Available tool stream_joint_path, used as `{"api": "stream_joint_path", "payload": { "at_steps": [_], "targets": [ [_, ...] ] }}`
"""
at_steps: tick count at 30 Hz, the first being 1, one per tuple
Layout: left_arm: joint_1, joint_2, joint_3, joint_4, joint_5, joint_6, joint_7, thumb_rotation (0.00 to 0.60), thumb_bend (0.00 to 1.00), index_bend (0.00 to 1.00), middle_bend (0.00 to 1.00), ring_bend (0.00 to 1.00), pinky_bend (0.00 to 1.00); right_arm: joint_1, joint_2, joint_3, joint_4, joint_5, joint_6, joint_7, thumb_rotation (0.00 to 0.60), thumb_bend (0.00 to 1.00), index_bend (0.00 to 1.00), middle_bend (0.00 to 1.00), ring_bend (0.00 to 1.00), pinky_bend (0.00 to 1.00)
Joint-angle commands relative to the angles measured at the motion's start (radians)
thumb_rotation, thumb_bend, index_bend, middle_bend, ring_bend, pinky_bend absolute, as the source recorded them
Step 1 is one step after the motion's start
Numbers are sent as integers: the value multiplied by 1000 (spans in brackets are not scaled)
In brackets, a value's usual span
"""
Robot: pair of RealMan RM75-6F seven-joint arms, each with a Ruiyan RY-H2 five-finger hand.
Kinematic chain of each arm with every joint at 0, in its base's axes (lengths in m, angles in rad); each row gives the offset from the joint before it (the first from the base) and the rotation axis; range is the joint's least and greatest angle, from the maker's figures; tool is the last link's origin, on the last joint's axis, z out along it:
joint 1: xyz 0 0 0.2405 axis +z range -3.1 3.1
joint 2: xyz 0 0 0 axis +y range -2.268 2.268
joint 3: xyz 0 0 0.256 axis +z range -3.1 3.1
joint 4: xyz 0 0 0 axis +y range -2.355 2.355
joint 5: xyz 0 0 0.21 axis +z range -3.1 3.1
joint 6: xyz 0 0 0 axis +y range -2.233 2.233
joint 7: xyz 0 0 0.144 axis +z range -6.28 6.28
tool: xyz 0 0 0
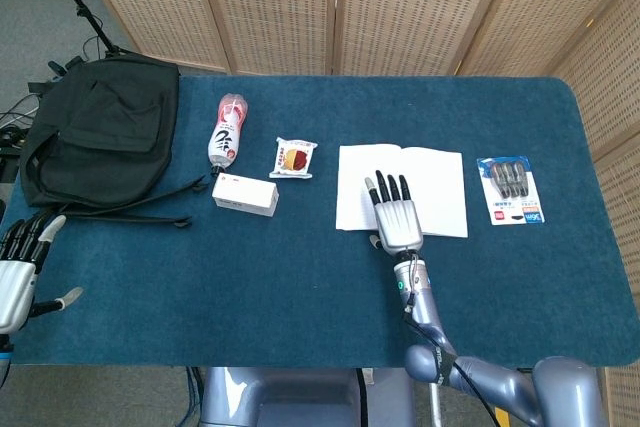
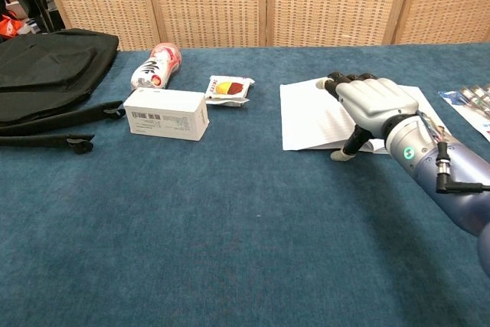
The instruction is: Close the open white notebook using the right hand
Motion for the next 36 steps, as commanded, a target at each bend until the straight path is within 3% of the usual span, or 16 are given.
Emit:
{"api": "stream_joint_path", "payload": {
  "at_steps": [1,32,36],
  "targets": [
    [-1,-1,1,0,1,-1,2,553,60,0,0,0,0,5,-2,1,9,1,-1,4,600,196,0,0,0,0],
    [-5,-7,5,0,1,-11,16,552,60,0,0,0,0,20,-7,5,108,46,-38,52,600,211,0,0,0,0],
    [-5,-7,6,-1,2,-10,15,553,60,0,0,0,0,16,-28,9,141,36,-16,88,600,287,0,0,0,0]
  ]
}}
